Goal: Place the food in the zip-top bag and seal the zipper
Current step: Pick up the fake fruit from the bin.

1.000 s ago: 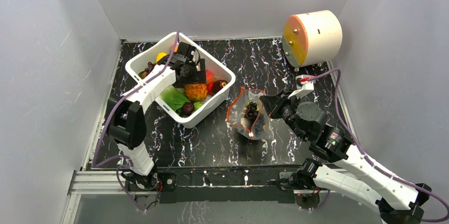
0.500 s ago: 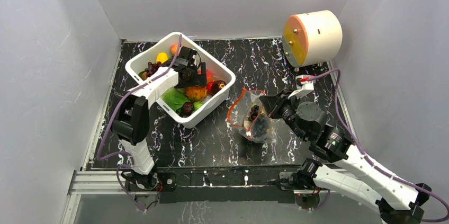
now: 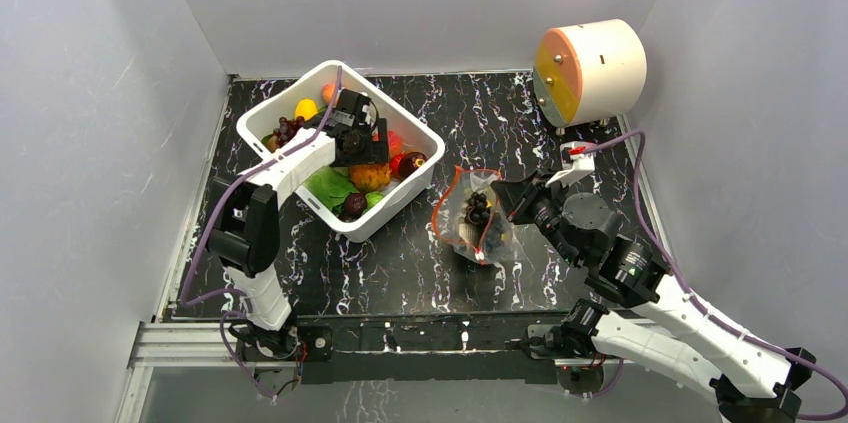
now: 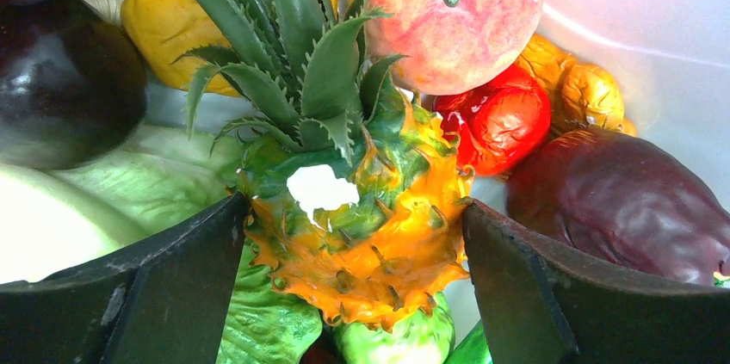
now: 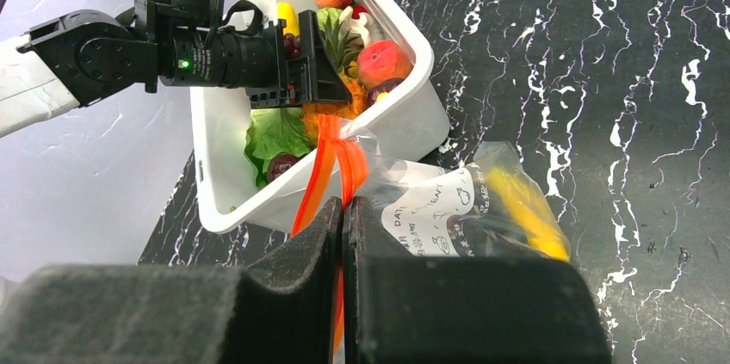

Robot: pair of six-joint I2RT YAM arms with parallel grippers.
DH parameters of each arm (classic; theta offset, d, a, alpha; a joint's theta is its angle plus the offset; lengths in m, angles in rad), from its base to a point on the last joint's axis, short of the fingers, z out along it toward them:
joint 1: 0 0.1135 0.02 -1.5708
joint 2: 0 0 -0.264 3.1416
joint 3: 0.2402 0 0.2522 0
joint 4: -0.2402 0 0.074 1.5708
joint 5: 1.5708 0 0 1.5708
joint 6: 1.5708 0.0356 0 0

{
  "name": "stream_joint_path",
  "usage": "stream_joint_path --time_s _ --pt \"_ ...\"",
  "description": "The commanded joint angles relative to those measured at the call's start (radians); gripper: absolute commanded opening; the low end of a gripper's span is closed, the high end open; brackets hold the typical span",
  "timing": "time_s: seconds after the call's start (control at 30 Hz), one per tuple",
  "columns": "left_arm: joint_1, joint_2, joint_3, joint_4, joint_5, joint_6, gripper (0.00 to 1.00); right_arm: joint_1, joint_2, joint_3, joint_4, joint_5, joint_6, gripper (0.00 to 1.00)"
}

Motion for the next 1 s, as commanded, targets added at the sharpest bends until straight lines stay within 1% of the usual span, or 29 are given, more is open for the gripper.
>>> stream_joint_path --time_s 0.0,0.2,0.47,0.67,0.8,0.97 --pt "0.004 -0.059 -0.023 -0.021 0.001 0.003 0.62 0.005 -0.018 0.02 0.082 0.005 0.007 0.0" --pt "0.005 -0.112 -0.009 -0.043 -0.001 0.009 0.55 0.005 -0.013 0.017 0.079 0.003 0.009 0.0" --pt "0.005 -0.222 0.007 -0.071 -0.013 0.018 0.5 0.005 -0.005 0.019 0.084 0.005 0.012 0.0" --pt "0.005 -0.3 0.034 -0.109 0.0 0.019 0.49 0.005 0.016 0.011 0.095 -0.009 0.02 0.0" --pt "0.005 -0.361 0.049 -0.129 0.066 0.004 0.48 0.005 0.031 0.001 0.098 -0.014 0.036 0.0" --pt "0.003 -0.444 0.049 -0.132 0.223 -0.047 0.46 0.005 0.041 -0.014 0.116 -0.012 0.048 0.0"
